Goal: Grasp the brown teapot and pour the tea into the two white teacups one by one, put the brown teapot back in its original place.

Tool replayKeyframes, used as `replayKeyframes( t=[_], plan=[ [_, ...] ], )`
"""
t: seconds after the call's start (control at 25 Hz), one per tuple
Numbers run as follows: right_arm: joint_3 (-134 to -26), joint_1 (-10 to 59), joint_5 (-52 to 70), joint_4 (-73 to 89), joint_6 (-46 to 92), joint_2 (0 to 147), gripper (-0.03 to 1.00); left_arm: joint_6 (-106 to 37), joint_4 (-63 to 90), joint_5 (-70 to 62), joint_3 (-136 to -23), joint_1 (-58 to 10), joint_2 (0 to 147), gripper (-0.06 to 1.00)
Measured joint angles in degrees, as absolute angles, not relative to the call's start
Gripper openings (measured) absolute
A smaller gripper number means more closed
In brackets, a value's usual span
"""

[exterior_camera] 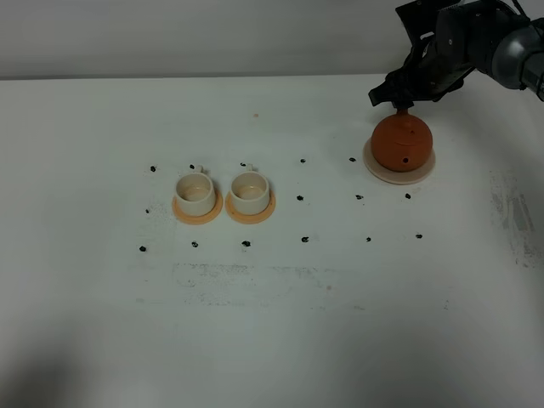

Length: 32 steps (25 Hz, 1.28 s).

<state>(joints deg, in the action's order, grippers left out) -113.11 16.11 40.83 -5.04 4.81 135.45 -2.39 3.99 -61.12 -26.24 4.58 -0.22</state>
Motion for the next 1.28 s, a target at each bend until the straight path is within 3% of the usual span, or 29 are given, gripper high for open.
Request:
replayKeyframes(
  t=[1.28],
  plan=[
    [-113.41, 15.29, 43.45, -7.56, 6.84, 135.45, 0.53, -2.39, 3.99, -61.12, -26.24, 4.58, -0.22, 0.43]
  ],
)
